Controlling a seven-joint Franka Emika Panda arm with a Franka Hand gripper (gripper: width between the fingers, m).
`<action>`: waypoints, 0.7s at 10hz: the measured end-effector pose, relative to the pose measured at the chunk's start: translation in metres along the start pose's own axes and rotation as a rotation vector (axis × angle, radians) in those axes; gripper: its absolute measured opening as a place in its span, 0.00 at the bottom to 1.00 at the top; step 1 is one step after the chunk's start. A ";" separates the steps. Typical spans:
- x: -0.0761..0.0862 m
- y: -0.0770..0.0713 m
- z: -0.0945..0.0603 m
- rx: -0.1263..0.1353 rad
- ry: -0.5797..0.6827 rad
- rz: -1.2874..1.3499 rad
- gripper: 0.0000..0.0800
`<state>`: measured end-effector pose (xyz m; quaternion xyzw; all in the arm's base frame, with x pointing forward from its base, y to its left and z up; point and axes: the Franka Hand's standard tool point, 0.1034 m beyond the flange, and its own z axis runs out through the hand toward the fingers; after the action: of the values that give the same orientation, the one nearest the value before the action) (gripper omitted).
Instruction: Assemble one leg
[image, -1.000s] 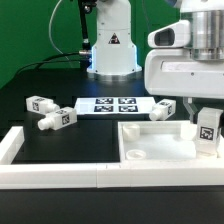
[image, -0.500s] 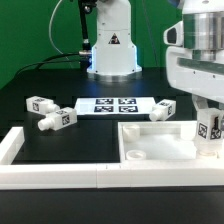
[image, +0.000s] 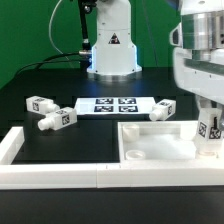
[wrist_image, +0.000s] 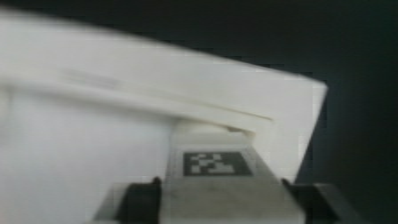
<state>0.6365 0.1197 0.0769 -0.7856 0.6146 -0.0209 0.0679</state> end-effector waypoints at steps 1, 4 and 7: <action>0.000 0.000 0.000 0.000 0.000 0.000 0.59; 0.000 0.000 0.000 0.000 0.000 0.000 0.80; 0.000 0.000 0.000 0.000 0.000 0.000 0.81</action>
Offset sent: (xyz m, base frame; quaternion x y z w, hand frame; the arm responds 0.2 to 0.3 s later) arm 0.0000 0.0000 0.0000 0.0000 0.0000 -0.1938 0.9810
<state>0.6365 0.1197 0.0769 -0.7856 0.6146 -0.0209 0.0679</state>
